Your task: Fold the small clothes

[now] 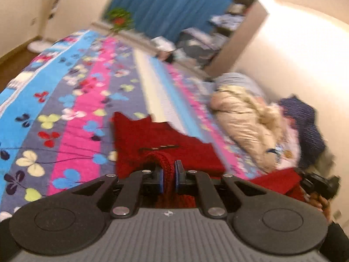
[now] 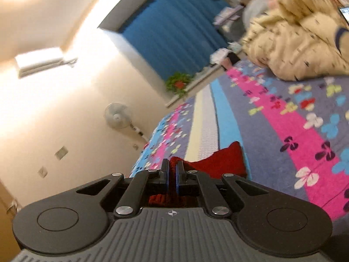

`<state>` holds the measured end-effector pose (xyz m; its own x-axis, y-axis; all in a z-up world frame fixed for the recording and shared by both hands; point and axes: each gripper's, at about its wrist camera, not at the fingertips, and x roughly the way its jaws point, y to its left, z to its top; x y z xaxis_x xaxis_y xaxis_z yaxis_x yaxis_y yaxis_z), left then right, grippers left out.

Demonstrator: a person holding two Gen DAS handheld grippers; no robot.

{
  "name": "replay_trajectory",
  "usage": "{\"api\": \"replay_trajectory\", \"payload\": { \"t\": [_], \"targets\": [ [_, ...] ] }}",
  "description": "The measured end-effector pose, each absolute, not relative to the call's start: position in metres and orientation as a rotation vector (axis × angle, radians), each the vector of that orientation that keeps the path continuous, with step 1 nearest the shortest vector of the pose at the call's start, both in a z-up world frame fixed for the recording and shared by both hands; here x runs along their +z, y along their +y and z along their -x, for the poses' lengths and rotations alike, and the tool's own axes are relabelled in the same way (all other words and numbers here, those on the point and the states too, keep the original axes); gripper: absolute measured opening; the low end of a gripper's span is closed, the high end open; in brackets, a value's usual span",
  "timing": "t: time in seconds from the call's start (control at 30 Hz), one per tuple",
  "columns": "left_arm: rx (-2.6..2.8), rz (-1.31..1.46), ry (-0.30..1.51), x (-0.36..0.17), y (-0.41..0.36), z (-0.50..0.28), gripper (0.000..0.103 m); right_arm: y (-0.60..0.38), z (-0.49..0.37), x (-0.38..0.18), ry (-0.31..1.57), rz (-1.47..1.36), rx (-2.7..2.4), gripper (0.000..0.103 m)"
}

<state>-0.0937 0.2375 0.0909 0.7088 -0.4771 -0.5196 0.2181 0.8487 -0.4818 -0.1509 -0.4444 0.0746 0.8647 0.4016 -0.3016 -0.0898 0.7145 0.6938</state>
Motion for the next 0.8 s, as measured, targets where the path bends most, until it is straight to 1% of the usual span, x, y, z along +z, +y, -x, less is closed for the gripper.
{"api": "replay_trajectory", "payload": {
  "t": [0.1, 0.17, 0.27, 0.33, 0.4, 0.43, 0.47, 0.53, 0.57, 0.6, 0.67, 0.73, 0.8],
  "targets": [
    [-0.312, 0.446, 0.759, 0.068, 0.235, 0.031, 0.01, -0.441, 0.099, 0.05, 0.517, -0.725, 0.216, 0.004],
    [-0.284, 0.444, 0.794, 0.054, 0.232, -0.014, 0.01, -0.435, 0.056, 0.034, 0.574, -0.658, 0.16, 0.005],
    [-0.236, 0.394, 0.863, 0.024, 0.224, -0.083, 0.01, -0.435, -0.008, 0.0, 0.677, -0.653, 0.08, 0.005],
    [-0.213, 0.379, 0.895, -0.001, 0.223, -0.112, 0.01, -0.435, -0.039, -0.027, 0.751, -0.655, 0.013, 0.005],
    [-0.183, 0.389, 0.961, -0.03, 0.227, -0.13, 0.01, -0.432, -0.056, -0.052, 0.82, -0.654, -0.032, 0.005],
    [-0.164, 0.417, 0.994, -0.038, 0.229, -0.134, 0.01, -0.429, -0.061, -0.061, 0.866, -0.646, -0.06, 0.005],
    [-0.161, 0.443, 0.988, -0.04, 0.23, -0.138, 0.011, -0.428, -0.066, -0.067, 0.884, -0.65, -0.078, 0.005],
    [-0.174, 0.44, 0.969, -0.04, 0.231, -0.144, 0.012, -0.425, -0.074, -0.07, 0.88, -0.637, -0.086, 0.005],
    [-0.173, 0.452, 0.975, -0.042, 0.233, -0.146, 0.015, -0.421, -0.077, -0.072, 0.887, -0.625, -0.094, 0.005],
    [-0.173, 0.473, 0.982, -0.044, 0.236, -0.147, 0.015, -0.419, -0.081, -0.074, 0.896, -0.617, -0.103, 0.005],
    [-0.182, 0.535, 0.983, -0.044, 0.244, -0.149, 0.017, -0.418, -0.084, -0.077, 0.898, -0.615, -0.11, 0.007],
    [-0.194, 0.592, 0.965, -0.041, 0.253, -0.147, 0.02, -0.421, -0.082, -0.073, 0.87, -0.626, -0.127, 0.014],
    [-0.211, 0.631, 0.948, -0.037, 0.26, -0.144, 0.02, -0.431, -0.077, -0.067, 0.819, -0.65, -0.164, 0.014]
  ]
}}
